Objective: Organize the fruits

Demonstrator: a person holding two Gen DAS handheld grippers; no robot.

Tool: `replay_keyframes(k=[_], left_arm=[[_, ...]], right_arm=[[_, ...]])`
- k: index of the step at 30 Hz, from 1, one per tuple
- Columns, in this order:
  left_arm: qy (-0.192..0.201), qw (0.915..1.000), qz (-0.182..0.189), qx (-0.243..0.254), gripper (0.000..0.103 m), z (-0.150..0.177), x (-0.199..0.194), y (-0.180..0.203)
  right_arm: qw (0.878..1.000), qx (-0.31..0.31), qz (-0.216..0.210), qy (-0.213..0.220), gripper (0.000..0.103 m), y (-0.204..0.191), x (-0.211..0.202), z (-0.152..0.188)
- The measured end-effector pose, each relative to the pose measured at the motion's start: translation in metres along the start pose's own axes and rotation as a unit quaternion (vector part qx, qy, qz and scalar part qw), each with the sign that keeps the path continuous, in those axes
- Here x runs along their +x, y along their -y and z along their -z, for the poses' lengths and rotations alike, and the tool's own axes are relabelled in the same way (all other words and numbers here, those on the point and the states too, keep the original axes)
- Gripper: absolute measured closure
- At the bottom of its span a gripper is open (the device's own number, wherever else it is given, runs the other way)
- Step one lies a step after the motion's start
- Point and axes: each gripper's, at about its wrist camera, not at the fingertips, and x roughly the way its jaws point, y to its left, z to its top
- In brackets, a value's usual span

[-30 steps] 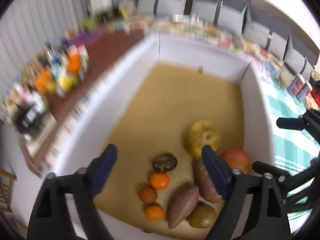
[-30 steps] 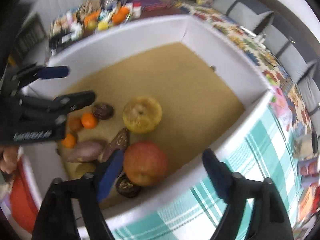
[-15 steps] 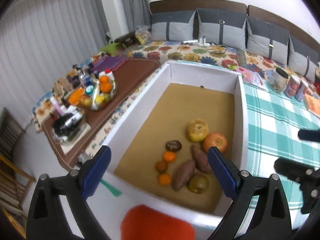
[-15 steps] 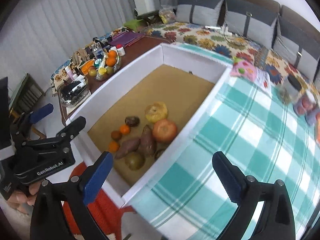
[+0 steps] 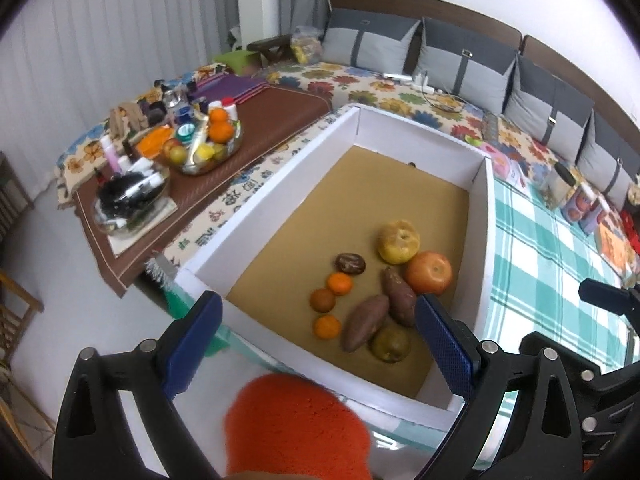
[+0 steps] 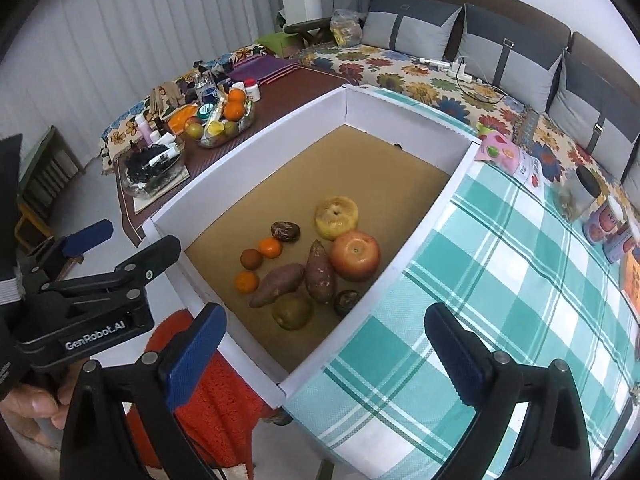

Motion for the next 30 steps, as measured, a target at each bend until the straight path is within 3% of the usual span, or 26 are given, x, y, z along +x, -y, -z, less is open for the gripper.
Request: replay_keyframes(k=[30], left_arm=[[0.003, 0.9996, -0.028, -0.01, 0.005, -0.001, 0.011, -0.015]], right_arm=[[1.0, -0.014, 0.006, -0.011, 0.004, -0.01, 0.022, -0.007]])
